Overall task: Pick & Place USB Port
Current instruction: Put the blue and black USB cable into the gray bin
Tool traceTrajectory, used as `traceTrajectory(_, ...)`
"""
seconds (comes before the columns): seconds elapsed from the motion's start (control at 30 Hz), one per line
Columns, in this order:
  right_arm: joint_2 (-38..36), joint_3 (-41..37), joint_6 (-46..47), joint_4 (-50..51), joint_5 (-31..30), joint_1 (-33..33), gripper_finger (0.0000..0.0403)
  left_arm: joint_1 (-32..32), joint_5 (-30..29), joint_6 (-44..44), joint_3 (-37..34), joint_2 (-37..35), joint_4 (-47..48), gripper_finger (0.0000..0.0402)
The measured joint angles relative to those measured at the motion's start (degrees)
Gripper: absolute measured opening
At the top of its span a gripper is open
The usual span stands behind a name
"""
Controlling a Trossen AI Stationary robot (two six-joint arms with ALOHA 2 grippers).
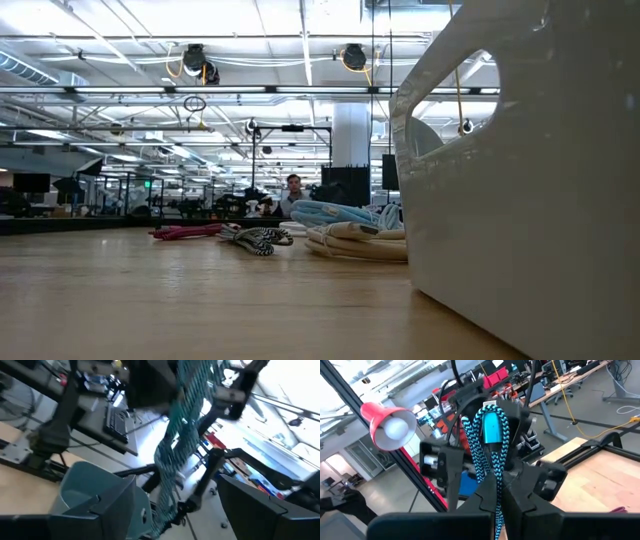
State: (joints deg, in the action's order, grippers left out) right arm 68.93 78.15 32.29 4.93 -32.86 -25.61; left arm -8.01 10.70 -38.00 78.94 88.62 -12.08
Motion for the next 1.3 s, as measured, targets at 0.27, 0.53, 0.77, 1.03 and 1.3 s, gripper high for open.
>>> traceTrajectory(0.27,1.2,0.0,0.0,0.1,0.1,0.0,0.0,-0.4,-4.6,0.2,0.0,0.0,-0.3,0.0264)
traceTrajectory(0.53,1.2,0.0,-0.2,0.0,0.1,0.4,0.0,-0.8,-4.8,0.1,0.0,0.0,-0.2,0.0226)
traceTrajectory(0.77,1.5,0.0,-0.2,0.1,0.1,0.8,0.0,-0.8,-6.3,-0.3,0.0,0.0,-0.2,0.0164)
traceTrajectory(1.03,1.5,0.0,-0.3,0.0,-0.1,0.8,0.0,-0.8,-7.4,-1.4,0.0,0.0,-0.1,0.0083)
traceTrajectory(1.3,1.3,0.0,-0.4,0.0,0.3,0.6,0.0042,-1.2,-7.8,-3.4,0.0,0.0,0.2,0.0023)
